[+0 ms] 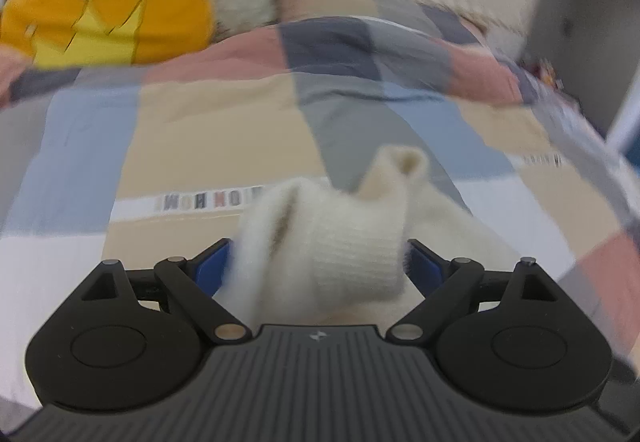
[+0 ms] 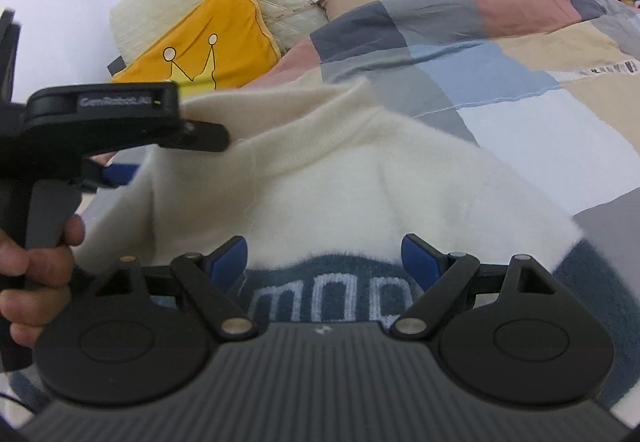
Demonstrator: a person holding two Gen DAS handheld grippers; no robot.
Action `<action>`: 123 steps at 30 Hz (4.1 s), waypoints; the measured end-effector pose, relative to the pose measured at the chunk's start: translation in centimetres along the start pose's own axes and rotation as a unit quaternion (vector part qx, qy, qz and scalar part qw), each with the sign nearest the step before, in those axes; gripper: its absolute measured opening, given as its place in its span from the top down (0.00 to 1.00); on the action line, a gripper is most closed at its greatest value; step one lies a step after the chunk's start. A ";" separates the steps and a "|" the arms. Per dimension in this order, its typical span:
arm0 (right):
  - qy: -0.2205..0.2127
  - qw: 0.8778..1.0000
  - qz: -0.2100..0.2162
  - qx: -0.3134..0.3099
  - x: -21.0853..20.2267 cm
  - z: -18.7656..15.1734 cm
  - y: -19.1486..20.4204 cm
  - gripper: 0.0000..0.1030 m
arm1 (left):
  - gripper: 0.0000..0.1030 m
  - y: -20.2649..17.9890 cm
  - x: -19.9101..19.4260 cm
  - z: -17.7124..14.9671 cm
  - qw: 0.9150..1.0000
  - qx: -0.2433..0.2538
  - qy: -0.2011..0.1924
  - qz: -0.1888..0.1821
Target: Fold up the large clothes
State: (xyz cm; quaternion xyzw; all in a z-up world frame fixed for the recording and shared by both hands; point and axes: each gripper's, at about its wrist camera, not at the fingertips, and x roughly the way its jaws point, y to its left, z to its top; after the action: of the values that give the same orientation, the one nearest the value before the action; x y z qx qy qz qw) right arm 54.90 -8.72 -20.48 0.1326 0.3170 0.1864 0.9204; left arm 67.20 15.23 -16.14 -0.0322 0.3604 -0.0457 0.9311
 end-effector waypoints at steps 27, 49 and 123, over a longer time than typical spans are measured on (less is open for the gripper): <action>-0.035 0.997 0.000 -0.069 -18.9 -5.8 1.9 0.17 | 0.10 0.0 -24.8 -9.3 0.992 -0.099 -0.074 -0.031; -0.046 0.994 -0.007 -0.101 -28.9 -12.2 4.5 0.17 | 0.15 13.1 -34.6 -32.0 0.898 -0.436 -0.004 0.062; 0.011 0.985 -0.094 -0.147 -15.6 -13.3 4.5 0.17 | 0.36 34.9 -24.4 -17.4 0.894 -0.387 0.040 0.222</action>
State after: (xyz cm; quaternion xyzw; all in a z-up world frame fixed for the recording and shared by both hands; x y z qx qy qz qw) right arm 33.96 -9.63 -20.68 -0.0363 0.3074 0.1449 0.9398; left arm 39.67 52.06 -15.91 -0.3071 0.3842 0.3045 0.8157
